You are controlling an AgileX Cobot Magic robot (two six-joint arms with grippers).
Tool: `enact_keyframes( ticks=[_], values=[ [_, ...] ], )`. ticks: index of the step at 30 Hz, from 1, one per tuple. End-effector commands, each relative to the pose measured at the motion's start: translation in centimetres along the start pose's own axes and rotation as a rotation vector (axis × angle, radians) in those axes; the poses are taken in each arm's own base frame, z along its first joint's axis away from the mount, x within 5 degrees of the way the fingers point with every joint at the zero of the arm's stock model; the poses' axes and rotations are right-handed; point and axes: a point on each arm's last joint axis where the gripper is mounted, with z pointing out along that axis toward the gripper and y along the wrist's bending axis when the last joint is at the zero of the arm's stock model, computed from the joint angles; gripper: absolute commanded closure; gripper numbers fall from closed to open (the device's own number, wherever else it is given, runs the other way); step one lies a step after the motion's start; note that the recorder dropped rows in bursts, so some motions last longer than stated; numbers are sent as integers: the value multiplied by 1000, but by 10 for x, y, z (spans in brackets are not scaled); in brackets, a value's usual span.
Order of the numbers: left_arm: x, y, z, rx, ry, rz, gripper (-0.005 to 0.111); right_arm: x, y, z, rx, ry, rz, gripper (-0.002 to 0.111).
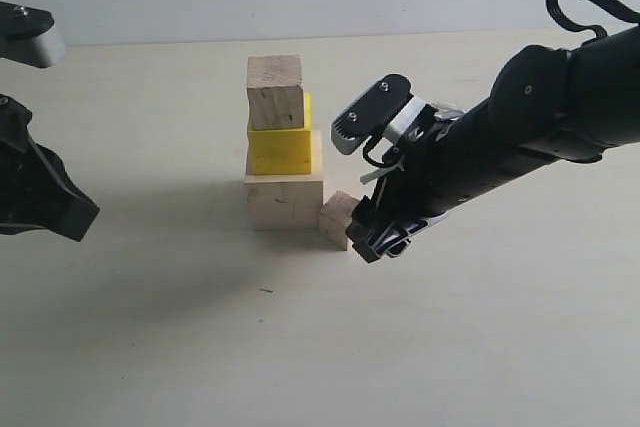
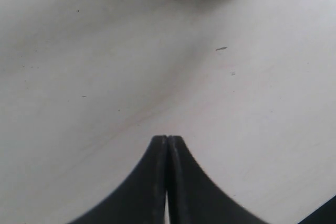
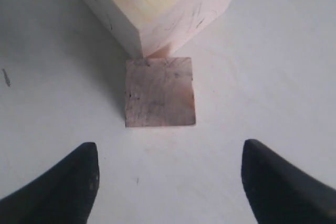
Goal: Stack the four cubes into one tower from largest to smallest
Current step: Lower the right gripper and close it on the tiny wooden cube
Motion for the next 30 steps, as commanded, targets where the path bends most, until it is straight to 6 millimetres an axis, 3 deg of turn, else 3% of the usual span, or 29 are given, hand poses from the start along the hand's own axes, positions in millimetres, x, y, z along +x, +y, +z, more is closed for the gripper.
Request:
enact_keyframes(
  ticks=[1,13,22,30],
  values=[
    [-1,-1,0,8,-15,-5,107,-1,-2,0,16,-18,16,35],
    [-1,-1,0,8,-15,-5,107,-2,-1,0,2,-19,42,35],
    [-1,-1,0,8,-15,2,107,-22,-3,-7,-31,-48,23,35],
    [-1,-1,0,7,-15,4,107,-11,-4,16,-38,23,9,35]
  ],
)
